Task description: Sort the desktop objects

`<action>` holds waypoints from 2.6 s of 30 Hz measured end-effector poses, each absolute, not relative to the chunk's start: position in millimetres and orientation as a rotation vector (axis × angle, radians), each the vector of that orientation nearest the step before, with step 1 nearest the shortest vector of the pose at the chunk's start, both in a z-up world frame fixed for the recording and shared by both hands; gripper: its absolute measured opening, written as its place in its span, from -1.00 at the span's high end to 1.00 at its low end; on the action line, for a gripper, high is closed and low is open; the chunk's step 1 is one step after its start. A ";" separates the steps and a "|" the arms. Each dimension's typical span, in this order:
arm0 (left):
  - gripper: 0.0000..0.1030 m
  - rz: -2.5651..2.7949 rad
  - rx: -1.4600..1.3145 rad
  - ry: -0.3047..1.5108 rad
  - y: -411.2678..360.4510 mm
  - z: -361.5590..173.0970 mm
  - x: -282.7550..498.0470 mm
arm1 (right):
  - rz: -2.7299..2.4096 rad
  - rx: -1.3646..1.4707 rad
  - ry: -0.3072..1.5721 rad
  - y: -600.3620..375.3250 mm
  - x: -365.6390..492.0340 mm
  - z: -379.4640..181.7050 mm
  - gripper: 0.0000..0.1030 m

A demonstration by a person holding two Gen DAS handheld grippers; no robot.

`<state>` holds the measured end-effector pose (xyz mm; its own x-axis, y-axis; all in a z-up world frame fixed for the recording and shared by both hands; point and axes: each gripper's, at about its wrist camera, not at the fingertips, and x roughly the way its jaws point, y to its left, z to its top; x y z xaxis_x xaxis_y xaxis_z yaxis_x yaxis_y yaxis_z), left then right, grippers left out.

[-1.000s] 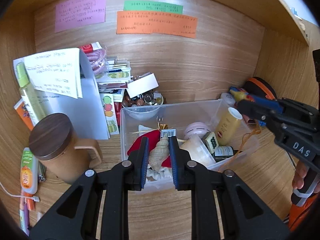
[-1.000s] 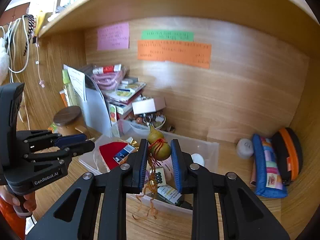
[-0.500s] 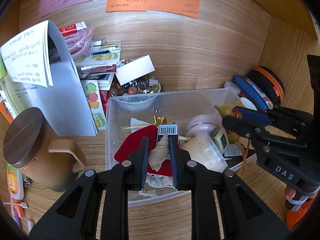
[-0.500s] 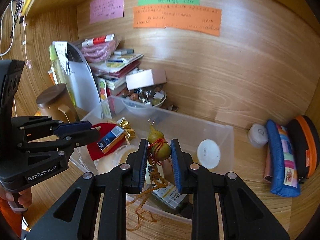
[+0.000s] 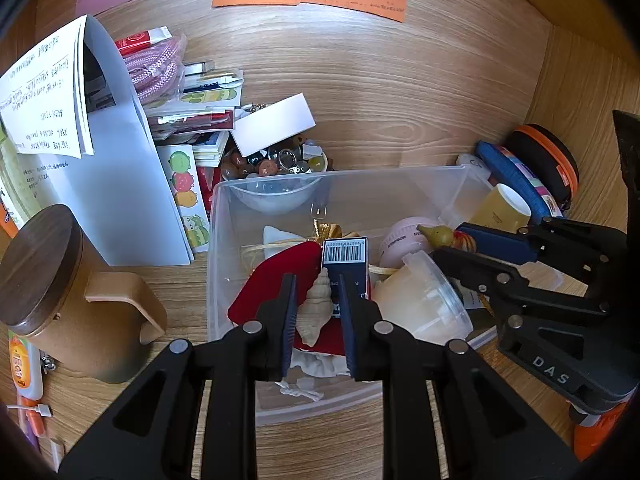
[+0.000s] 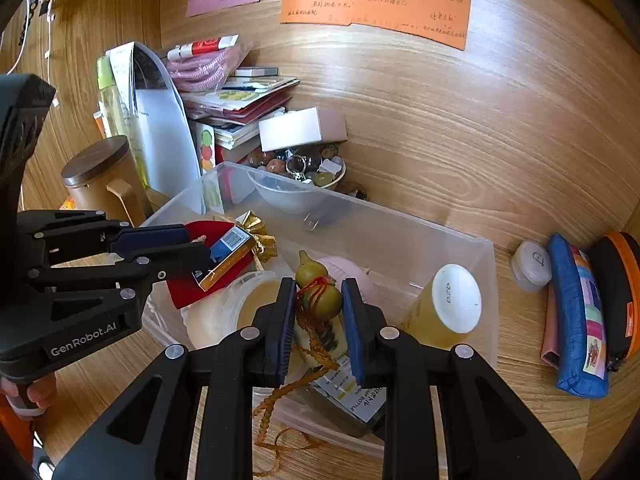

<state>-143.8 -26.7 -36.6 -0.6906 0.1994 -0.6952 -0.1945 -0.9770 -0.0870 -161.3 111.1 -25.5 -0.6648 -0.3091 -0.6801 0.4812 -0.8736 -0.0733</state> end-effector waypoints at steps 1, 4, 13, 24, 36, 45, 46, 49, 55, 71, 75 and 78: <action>0.62 2.704 -1.115 -0.011 -26.7 -36.7 -144.1 | -2.497 0.963 0.346 110.6 -161.7 -26.3 0.59; 0.55 2.703 -1.116 -0.020 -26.7 -36.5 -143.5 | -2.488 0.968 0.335 111.0 -162.1 -27.0 0.59; 0.40 2.706 -1.097 -0.024 -25.9 -30.0 -139.2 | -2.494 0.943 0.328 111.9 -155.9 -18.3 0.55; 0.01 2.748 -1.045 -0.013 -27.6 -17.1 -128.5 | -2.540 0.884 0.334 115.0 -144.4 -3.8 0.08; -0.80 2.812 -0.977 -0.033 -33.5 0.6 -105.4 | -2.660 0.786 0.349 128.1 -121.9 17.7 -0.33; -0.85 2.869 -0.955 -0.012 -32.1 11.0 -83.3 | -2.762 0.722 0.321 155.2 -92.8 29.0 -0.63; -0.85 2.875 -0.950 -0.003 -30.8 11.6 -80.9 | -2.766 0.719 0.311 158.5 -88.5 30.4 -0.65; -0.85 2.903 -0.929 0.068 -21.9 14.4 -70.3 | -2.782 0.713 0.285 167.1 -78.1 32.7 -0.73; -0.93 2.921 -0.883 0.099 -8.4 19.0 -50.9 | -2.824 0.694 0.249 182.9 -57.0 35.3 -0.93; -0.97 2.940 -0.853 0.040 16.0 6.0 -22.1 | -2.856 0.701 0.198 201.8 -18.0 25.6 -0.99; -0.97 2.960 -0.846 0.044 16.6 0.8 -17.2 | -2.843 0.704 0.163 205.3 -11.2 22.7 -0.99; -0.97 2.975 -0.833 0.045 13.9 -1.2 -14.7 | -2.842 0.710 0.157 207.1 -7.8 21.1 -0.99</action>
